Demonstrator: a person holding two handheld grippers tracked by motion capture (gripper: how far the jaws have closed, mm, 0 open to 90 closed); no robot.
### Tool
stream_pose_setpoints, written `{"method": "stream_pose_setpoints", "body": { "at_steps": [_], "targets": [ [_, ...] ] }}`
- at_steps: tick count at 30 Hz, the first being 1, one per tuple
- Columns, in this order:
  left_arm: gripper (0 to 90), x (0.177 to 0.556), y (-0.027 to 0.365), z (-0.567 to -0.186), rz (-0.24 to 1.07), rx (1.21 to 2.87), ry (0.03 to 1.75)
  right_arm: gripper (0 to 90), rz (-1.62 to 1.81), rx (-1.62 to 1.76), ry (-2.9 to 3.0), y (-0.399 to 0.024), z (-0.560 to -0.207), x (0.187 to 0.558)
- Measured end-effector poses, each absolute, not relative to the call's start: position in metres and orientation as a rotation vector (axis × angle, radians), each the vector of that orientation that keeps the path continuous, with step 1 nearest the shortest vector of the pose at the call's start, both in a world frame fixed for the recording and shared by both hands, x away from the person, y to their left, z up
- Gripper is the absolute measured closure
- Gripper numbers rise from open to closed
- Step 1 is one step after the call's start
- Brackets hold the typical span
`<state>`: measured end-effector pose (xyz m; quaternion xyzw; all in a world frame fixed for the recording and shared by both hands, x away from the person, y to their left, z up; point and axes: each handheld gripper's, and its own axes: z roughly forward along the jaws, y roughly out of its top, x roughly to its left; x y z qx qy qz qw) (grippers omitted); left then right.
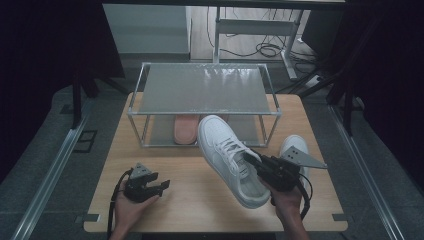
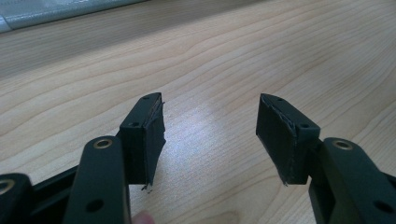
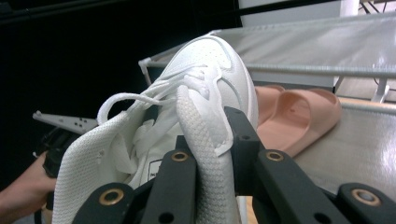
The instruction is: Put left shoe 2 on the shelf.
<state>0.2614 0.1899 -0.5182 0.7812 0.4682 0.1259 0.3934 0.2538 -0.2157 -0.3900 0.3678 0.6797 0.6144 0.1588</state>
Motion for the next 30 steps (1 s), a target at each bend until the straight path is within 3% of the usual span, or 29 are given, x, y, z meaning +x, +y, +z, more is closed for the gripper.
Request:
{"method": "stream_pose_setpoints", "body": {
  "at_steps": [30],
  "targets": [
    [42.2, 0.262, 0.191, -0.518, 0.314, 1.974, 1.187, 83.4, 1.817, 1.045, 1.862, -0.197, -0.355, 0.296]
  ]
}}
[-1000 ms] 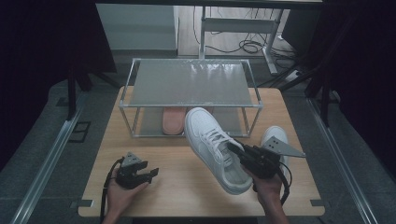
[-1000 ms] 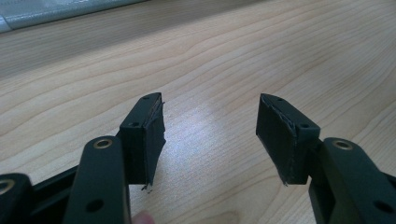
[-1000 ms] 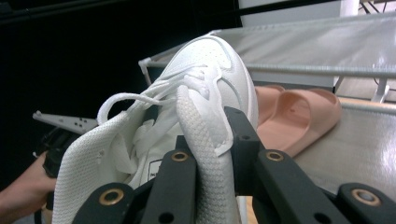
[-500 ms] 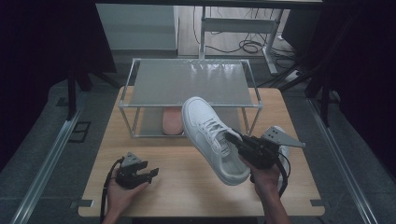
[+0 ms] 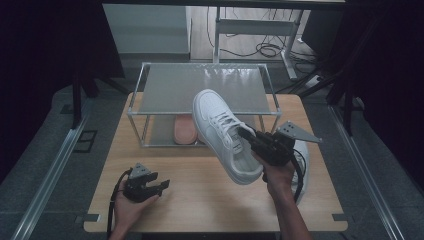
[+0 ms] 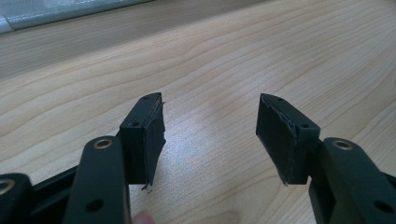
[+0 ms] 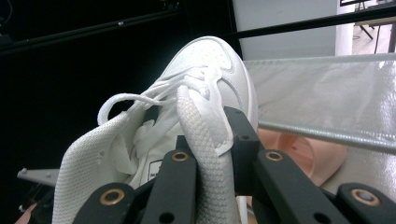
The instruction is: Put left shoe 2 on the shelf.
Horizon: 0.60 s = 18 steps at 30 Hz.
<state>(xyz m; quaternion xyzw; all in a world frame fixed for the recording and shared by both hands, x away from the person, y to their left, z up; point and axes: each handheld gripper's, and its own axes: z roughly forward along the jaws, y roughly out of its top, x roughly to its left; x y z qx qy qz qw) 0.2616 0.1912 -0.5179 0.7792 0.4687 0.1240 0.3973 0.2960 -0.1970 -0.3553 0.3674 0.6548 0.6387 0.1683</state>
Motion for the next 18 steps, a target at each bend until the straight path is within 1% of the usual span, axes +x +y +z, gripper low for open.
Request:
{"method": "stream_pose_setpoints", "body": {
  "at_steps": [18],
  "targets": [
    [42.0, 0.262, 0.191, -0.519, 0.304, 1.980, 1.185, 83.4, 1.829, 1.084, 1.825, -0.185, -0.343, 0.328]
  ]
}}
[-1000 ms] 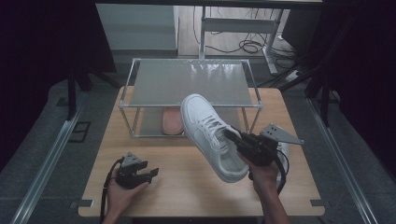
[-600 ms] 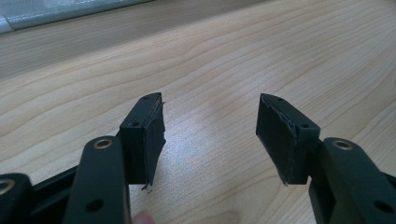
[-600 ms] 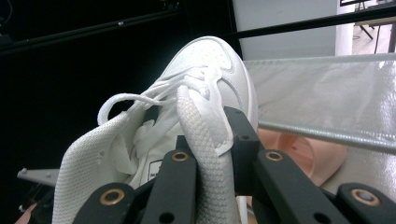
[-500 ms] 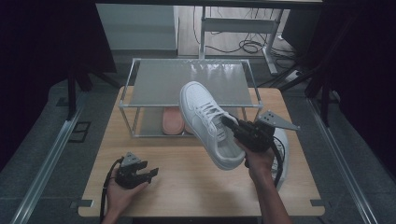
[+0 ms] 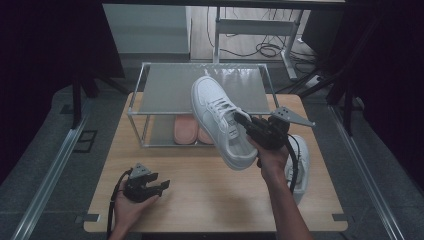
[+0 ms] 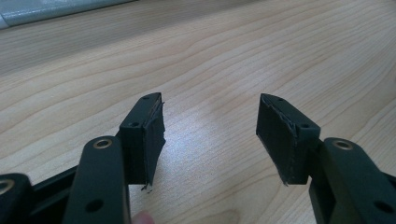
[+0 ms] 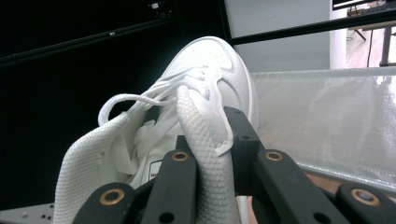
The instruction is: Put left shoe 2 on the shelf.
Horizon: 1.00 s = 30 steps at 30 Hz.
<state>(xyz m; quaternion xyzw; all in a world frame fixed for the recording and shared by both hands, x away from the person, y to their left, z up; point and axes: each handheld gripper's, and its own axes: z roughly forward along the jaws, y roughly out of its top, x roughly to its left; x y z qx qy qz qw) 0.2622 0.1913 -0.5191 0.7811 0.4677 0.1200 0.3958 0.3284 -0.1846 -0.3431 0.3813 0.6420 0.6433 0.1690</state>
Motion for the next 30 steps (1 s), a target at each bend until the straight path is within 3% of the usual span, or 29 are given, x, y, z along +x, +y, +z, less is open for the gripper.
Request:
{"method": "stream_pose_setpoints", "body": {
  "at_steps": [30],
  "targets": [
    [41.8, 0.262, 0.193, -0.517, 0.298, 1.966, 1.181, 83.4, 1.791, 1.156, 1.807, -0.153, -0.322, 0.383]
  ]
}}
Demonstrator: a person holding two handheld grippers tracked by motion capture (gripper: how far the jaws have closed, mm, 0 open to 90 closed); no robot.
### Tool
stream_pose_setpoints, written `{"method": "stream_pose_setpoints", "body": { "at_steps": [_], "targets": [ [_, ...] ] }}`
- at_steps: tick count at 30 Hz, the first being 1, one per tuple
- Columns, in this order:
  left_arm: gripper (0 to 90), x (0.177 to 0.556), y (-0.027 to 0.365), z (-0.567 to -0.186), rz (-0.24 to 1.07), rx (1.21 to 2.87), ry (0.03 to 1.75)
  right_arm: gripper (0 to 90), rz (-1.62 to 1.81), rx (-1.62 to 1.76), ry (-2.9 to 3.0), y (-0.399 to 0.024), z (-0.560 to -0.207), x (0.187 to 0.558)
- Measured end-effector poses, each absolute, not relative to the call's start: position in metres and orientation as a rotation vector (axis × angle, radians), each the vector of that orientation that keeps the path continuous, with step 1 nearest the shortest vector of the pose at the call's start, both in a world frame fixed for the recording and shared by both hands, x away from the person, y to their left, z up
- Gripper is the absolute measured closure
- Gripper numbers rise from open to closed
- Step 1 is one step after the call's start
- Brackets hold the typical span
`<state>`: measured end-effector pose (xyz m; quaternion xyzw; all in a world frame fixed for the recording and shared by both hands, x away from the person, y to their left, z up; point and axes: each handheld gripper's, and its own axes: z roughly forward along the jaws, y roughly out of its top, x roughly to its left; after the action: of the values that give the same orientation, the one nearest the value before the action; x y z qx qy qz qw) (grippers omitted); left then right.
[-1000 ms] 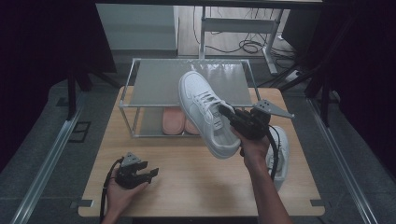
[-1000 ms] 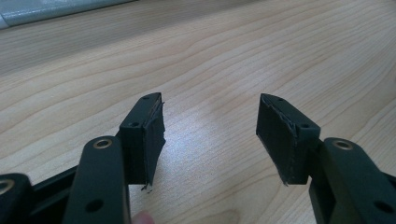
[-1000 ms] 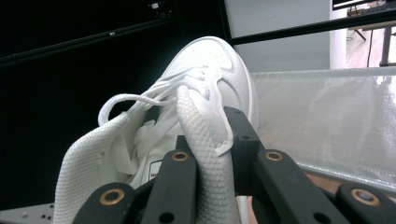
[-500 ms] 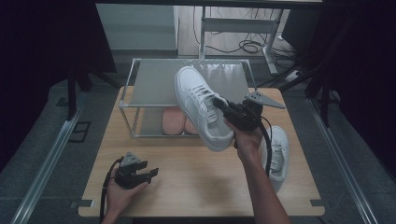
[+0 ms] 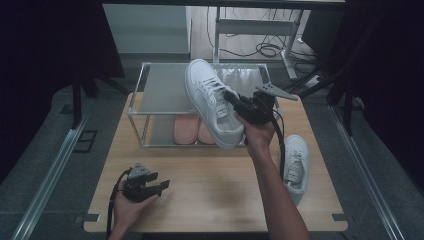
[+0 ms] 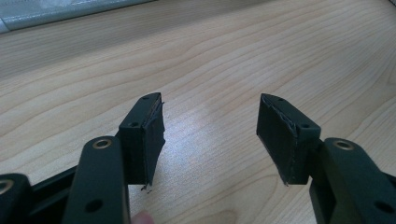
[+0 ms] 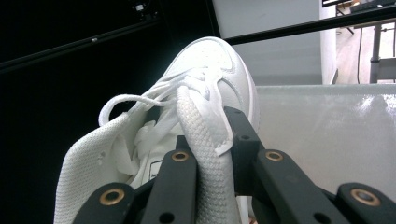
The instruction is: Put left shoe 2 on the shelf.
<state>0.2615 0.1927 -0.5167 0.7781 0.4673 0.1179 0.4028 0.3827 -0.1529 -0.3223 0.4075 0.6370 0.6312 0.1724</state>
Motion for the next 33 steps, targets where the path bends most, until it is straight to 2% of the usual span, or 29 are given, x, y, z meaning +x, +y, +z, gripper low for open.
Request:
{"method": "stream_pose_setpoints", "body": {
  "at_steps": [19, 33],
  "targets": [
    [41.9, 0.262, 0.192, -0.517, 0.295, 1.968, 1.179, 83.4, 1.741, 1.243, 1.782, -0.143, -0.315, 0.415],
    [41.9, 0.264, 0.195, -0.520, 0.284, 1.962, 1.181, 83.4, 1.678, 1.322, 1.773, -0.126, -0.311, 0.460]
  ]
}}
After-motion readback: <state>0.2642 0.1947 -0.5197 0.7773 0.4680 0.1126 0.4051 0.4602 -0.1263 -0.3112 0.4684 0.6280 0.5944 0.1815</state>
